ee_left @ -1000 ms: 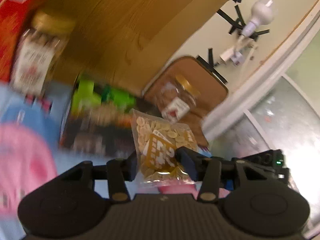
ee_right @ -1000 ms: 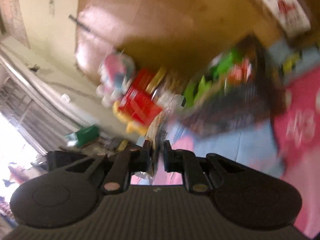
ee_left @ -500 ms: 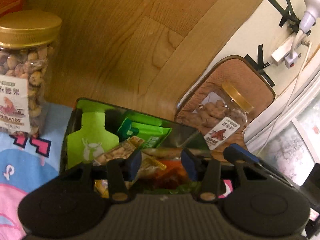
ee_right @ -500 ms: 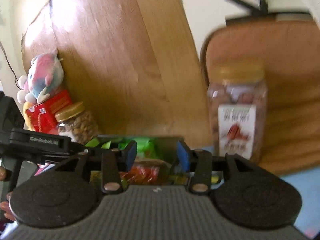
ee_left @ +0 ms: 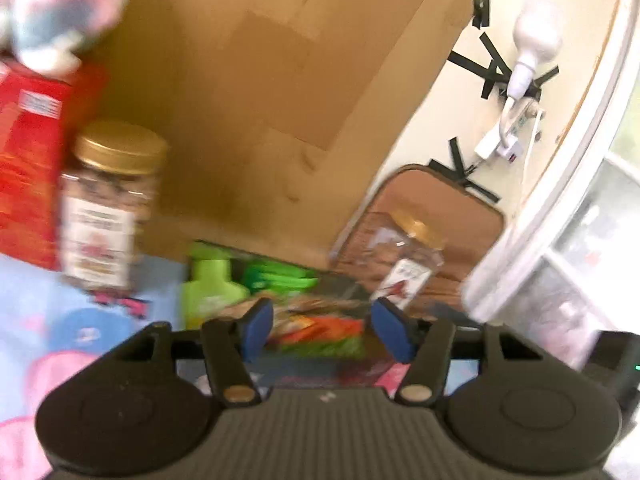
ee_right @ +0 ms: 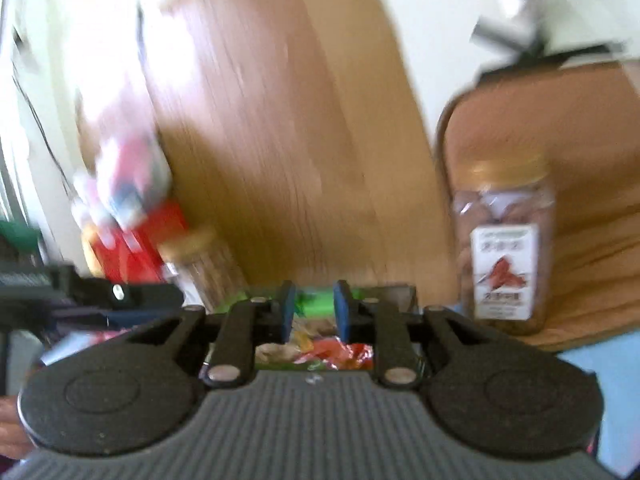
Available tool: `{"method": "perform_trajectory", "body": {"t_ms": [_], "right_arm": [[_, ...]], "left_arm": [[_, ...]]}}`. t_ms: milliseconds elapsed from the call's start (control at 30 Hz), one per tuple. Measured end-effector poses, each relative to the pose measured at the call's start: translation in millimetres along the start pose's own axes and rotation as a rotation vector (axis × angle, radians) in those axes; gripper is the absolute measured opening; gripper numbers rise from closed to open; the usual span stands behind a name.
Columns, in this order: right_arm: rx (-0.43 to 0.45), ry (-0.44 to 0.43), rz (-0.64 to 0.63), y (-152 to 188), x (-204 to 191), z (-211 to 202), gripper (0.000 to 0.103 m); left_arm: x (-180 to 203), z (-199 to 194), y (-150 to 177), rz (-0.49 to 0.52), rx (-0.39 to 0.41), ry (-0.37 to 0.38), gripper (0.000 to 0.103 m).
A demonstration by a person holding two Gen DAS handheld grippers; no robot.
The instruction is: Organize snacks
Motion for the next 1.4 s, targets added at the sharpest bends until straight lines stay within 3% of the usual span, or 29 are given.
{"method": "perform_trajectory", "body": {"t_ms": [100,200,267,533,633,833,967,1100,1200,1333,1400], "right_arm": [[0.064,0.029,0.040,28,3,-41,0.032],[0.013,0.074,0.066,63,0,-52,0.034],[-0.050,0.096,0.081,79,-5,-50,0.034],[-0.023,0.098,0.073,88,-49,-89,0.041],[-0.035,0.102,0.093,98,-53,-100,0.041],[-0.074,0.134,0.101,125,-59,-120,0.051],[-0.086,0.140,0.142,135,-61,-130,0.063],[-0.103,0.139,0.166,142,-62,-141,0.079],[-0.089,0.166,0.186,148,-59,-152,0.091],[-0.092,0.182,0.197,157,-60,-161,0.092],[-0.084,0.193,0.182,160,-63,-163,0.098]], "left_arm": [[4,-15,23,0.021,-0.022,-0.063,0.057],[15,-16,47,0.045,-0.078,-0.087,0.057],[21,-19,62,0.075,-0.112,-0.146,0.057],[37,-60,92,0.128,-0.120,-0.222,0.058],[42,-78,101,0.128,-0.104,-0.234,0.066],[51,-101,118,0.154,-0.104,-0.290,0.068],[54,-113,127,0.177,-0.100,-0.348,0.073],[58,-128,134,0.189,-0.068,-0.381,0.098],[63,-135,137,0.223,-0.050,-0.415,0.100],[70,-139,141,0.239,-0.053,-0.445,0.103],[73,-139,143,0.247,-0.060,-0.462,0.103]]}}
Point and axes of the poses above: each gripper's, at about its wrist camera, not at the fingertips, and z roughly the way its jaws point, x to its right, y to its underside, the point moved 4 cm from there along z, roughly the way its jaws point, and after that the axes turned 12 degrees about z, right-handed, at the moved point
